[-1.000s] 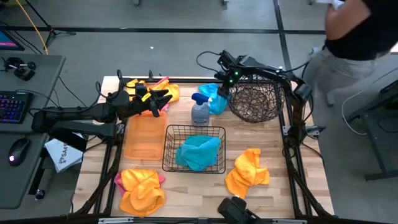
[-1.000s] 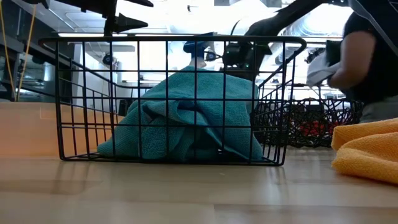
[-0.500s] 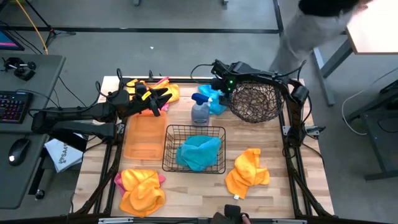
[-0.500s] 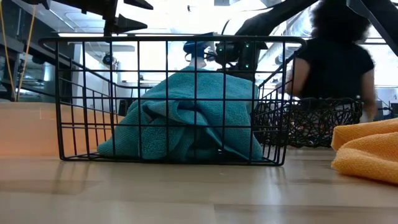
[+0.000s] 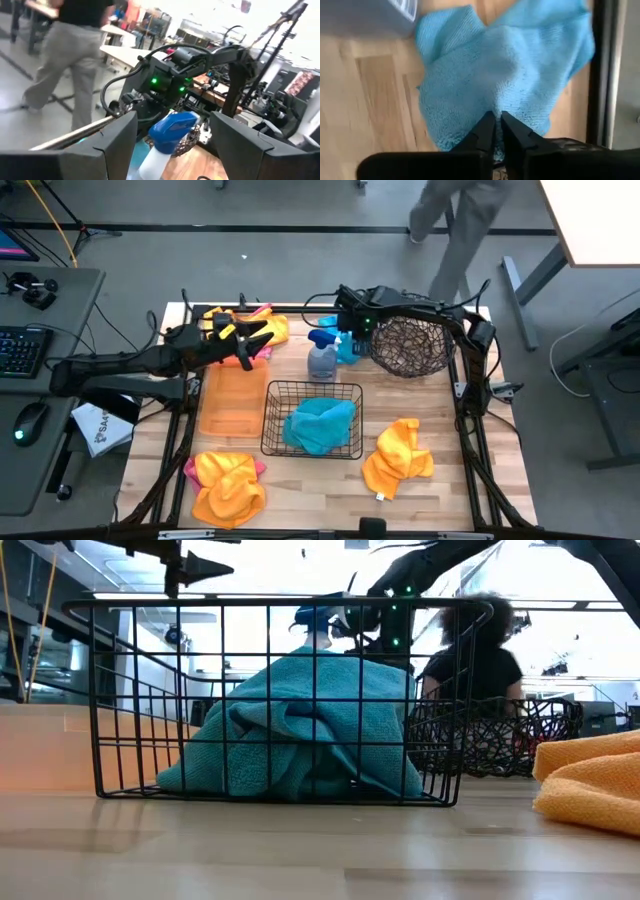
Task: Sort microfiber towel by color & place in baskets
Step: Put the blue towel into the bottom wire basket
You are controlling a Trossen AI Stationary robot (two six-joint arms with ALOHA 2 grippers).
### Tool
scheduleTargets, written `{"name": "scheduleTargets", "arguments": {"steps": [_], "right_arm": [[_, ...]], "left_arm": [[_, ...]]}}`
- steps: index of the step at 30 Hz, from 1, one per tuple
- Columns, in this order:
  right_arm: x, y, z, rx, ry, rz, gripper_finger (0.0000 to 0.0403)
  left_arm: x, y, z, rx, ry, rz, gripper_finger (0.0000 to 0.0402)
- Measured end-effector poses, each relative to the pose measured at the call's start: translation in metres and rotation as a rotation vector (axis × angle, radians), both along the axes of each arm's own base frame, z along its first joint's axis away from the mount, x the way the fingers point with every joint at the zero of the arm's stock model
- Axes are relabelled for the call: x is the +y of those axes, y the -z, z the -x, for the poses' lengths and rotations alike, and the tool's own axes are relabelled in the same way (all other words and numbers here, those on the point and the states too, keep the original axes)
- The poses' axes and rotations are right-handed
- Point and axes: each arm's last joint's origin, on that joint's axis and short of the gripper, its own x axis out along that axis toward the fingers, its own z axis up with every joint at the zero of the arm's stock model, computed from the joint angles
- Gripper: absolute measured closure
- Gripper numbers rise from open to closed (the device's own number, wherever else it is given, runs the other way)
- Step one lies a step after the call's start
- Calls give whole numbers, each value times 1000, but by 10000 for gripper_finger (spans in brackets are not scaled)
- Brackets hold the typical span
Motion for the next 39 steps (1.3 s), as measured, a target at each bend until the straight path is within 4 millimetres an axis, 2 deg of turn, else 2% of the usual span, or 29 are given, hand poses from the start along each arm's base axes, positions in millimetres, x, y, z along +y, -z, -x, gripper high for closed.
{"name": "scheduleTargets", "arguments": {"steps": [3, 7, 14, 19, 21, 25, 30, 35, 39], "right_arm": [[6, -24, -1, -60, 35, 57, 397], [14, -72, 3, -183, 87, 138, 400], [31, -181, 27, -422, 213, 349, 402], [62, -252, 54, -609, 276, 428, 402], [79, -271, 61, -721, 275, 409, 402], [118, -293, 77, -996, 185, 261, 402], [165, -308, 81, -1163, 59, 102, 403], [210, -309, 66, -1237, -121, -84, 403], [237, -288, 39, -1140, -185, -129, 403]], "left_arm": [[-2, -8, 10, -28, 3, -55, 165], [-5, -19, 29, -90, -3, -106, 165], [-10, -30, 51, -187, 24, -119, 165], [-16, -32, 52, -218, 233, -100, 165], [-17, -31, 50, -211, 277, -104, 165], [-16, -27, 45, -170, 286, -91, 165], [-14, -22, 38, -122, 262, -90, 165], [-11, -20, 34, -102, 188, -87, 165], [-9, -19, 33, -102, 133, -69, 165]]}}
